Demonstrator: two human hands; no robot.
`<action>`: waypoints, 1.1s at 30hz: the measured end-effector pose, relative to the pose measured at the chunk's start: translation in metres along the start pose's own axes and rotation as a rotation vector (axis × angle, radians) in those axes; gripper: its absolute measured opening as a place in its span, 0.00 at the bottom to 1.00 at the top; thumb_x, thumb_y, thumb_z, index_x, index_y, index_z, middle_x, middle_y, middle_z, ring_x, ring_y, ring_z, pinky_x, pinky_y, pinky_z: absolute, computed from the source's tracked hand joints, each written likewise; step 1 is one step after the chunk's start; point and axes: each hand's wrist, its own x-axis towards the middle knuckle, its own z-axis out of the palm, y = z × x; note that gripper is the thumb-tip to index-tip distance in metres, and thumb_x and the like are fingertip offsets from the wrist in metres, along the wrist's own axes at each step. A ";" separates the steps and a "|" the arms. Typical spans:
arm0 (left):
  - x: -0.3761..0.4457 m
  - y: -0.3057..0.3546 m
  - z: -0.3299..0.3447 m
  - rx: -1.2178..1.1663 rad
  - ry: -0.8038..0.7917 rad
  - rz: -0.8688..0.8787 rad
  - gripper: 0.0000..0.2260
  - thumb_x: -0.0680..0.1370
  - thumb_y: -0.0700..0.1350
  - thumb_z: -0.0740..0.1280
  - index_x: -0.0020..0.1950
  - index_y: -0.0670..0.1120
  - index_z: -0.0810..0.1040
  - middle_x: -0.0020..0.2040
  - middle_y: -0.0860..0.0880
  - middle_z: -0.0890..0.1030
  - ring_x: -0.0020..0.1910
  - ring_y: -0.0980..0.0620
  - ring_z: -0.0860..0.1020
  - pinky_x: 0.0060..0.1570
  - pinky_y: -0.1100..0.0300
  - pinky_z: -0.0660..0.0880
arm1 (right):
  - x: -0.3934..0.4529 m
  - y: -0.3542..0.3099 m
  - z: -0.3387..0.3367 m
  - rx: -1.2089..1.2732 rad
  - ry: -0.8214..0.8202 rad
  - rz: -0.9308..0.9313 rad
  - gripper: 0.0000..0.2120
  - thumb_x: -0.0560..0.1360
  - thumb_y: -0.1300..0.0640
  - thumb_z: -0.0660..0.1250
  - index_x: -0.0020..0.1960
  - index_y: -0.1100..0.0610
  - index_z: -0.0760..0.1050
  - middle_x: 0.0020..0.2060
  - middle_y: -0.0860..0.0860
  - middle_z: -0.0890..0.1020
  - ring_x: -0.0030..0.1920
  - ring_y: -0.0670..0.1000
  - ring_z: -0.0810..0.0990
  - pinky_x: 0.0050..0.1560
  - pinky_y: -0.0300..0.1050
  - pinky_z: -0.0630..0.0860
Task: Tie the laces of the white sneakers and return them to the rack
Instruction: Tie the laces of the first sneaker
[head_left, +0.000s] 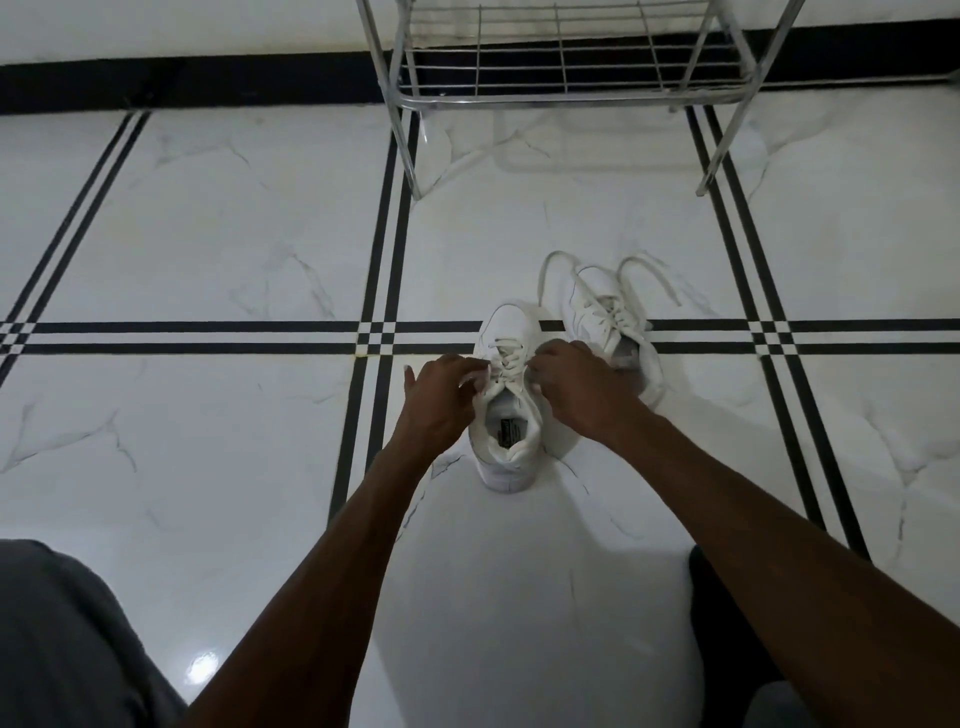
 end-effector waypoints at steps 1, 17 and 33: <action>0.001 -0.001 0.000 0.026 0.028 0.002 0.13 0.82 0.44 0.67 0.64 0.52 0.83 0.58 0.50 0.84 0.62 0.47 0.79 0.75 0.30 0.56 | -0.003 -0.004 0.005 -0.013 0.039 0.020 0.05 0.76 0.60 0.64 0.49 0.55 0.79 0.52 0.53 0.80 0.56 0.58 0.78 0.49 0.53 0.75; -0.012 0.003 0.030 0.353 0.153 -0.005 0.05 0.83 0.40 0.58 0.54 0.44 0.73 0.47 0.48 0.78 0.52 0.45 0.78 0.77 0.31 0.53 | -0.009 -0.013 0.031 0.293 0.145 0.138 0.03 0.79 0.60 0.61 0.50 0.60 0.68 0.50 0.60 0.75 0.48 0.60 0.75 0.44 0.58 0.74; -0.009 -0.012 0.010 0.567 0.336 0.212 0.16 0.69 0.32 0.66 0.47 0.51 0.87 0.34 0.53 0.85 0.45 0.47 0.79 0.66 0.38 0.64 | -0.016 -0.012 0.017 -0.332 0.205 -0.010 0.06 0.65 0.69 0.70 0.39 0.60 0.78 0.34 0.58 0.81 0.38 0.61 0.81 0.41 0.54 0.75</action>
